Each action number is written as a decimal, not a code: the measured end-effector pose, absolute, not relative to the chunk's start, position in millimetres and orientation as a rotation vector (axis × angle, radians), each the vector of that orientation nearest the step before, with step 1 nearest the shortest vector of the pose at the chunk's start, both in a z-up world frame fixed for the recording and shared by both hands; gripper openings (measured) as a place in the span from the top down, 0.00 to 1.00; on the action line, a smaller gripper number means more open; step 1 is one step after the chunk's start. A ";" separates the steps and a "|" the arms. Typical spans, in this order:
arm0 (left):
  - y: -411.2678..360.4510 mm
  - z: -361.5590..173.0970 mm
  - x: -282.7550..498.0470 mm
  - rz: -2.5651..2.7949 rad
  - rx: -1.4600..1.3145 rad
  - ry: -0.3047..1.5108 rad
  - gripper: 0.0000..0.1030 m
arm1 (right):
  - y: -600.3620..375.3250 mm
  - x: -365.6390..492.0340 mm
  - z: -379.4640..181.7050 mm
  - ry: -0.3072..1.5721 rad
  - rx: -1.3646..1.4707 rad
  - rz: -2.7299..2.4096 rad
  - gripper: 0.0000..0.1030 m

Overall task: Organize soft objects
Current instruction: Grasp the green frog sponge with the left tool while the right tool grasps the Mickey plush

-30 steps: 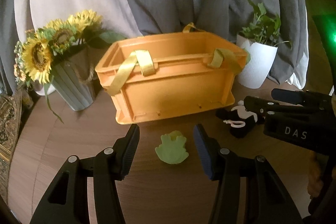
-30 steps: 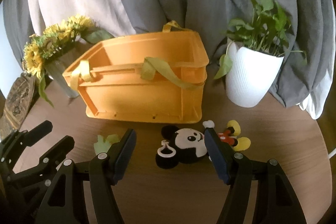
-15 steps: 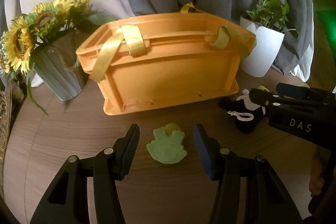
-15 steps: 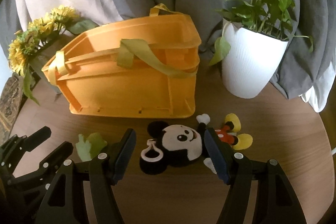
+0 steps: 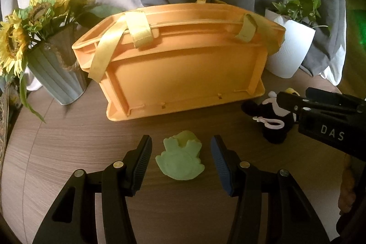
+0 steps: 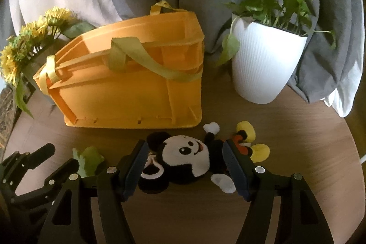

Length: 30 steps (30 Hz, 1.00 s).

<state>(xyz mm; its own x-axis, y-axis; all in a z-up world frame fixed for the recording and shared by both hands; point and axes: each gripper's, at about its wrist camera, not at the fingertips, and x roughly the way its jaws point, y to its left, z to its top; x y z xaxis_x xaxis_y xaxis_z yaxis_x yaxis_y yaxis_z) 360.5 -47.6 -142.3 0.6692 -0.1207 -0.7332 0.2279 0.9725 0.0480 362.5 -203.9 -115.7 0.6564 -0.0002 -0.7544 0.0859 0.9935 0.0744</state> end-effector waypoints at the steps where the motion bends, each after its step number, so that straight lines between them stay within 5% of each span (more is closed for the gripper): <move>1: -47.5 -143.1 361.5 -0.196 0.140 0.818 0.49 | -203.5 364.0 -116.9 0.856 0.105 -0.048 0.33; 30: -49.8 -175.8 388.1 -0.197 0.139 0.911 0.52 | -195.8 389.6 -156.8 0.910 0.007 -0.033 0.38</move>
<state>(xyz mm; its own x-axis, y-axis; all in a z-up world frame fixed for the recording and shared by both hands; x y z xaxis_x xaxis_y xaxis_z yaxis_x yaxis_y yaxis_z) 388.1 -49.8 -175.8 0.5964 -0.1107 -0.7950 0.2279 0.9730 0.0355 389.6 -195.8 -156.8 0.6136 -0.0256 -0.7892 0.0312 0.9995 -0.0082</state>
